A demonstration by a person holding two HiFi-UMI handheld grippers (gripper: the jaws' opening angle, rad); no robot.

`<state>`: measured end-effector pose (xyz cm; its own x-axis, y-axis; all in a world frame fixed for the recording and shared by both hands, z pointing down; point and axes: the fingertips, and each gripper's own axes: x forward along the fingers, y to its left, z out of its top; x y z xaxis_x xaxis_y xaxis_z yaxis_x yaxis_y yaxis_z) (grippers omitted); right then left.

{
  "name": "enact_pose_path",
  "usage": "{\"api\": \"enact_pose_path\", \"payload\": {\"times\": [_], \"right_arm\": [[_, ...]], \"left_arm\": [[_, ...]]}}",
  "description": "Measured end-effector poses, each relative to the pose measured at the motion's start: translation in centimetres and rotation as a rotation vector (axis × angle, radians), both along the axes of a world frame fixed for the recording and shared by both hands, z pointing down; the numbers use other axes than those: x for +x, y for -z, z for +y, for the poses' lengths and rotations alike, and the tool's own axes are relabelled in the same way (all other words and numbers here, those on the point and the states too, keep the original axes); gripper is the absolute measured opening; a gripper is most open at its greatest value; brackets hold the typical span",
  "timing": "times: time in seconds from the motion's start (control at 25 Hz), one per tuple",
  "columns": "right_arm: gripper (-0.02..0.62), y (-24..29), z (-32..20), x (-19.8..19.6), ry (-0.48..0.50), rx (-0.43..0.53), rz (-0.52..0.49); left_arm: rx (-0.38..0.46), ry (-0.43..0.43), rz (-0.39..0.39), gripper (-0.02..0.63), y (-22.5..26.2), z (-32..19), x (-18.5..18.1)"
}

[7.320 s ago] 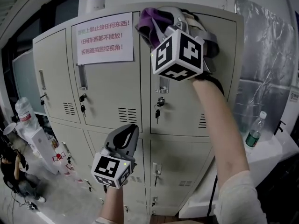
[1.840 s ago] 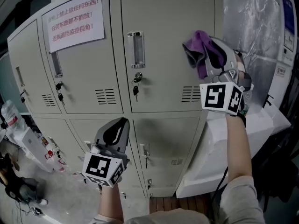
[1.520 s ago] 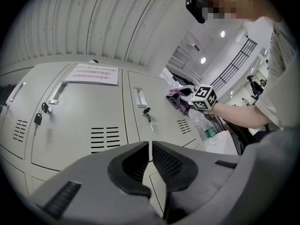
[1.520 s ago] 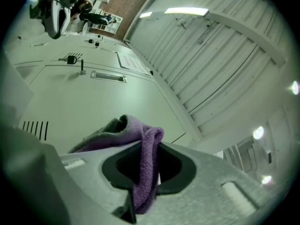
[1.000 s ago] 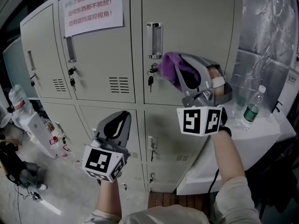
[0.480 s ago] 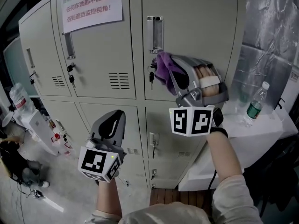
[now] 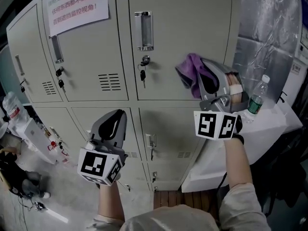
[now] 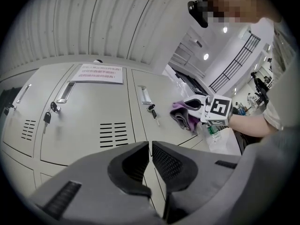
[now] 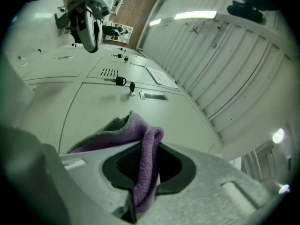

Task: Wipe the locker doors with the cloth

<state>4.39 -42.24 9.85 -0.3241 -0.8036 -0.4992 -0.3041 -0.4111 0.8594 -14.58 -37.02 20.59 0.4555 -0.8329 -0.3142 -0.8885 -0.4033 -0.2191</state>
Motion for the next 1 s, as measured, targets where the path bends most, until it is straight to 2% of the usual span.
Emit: {"api": "enact_pose_path", "payload": {"times": [0.28,0.6,0.76,1.0], "right_arm": [[0.046,-0.7,0.0,5.3,-0.079,-0.011,-0.058],[0.046,-1.0,0.2,7.5,-0.119,-0.009,-0.102],[0.057,-0.8,1.3,6.1,-0.052,0.019,-0.148],[0.058,-2.1,1.4,-1.3,0.079,-0.018,-0.059]], "left_arm": [[-0.013,-0.036,0.0,0.018,-0.3,-0.4,1.3],[-0.016,-0.032,0.003,0.018,-0.7,-0.3,0.9],[-0.024,-0.008,0.009,0.018,-0.9,-0.2,0.0],[-0.034,0.015,0.018,0.018,-1.2,0.2,-1.0]]}}
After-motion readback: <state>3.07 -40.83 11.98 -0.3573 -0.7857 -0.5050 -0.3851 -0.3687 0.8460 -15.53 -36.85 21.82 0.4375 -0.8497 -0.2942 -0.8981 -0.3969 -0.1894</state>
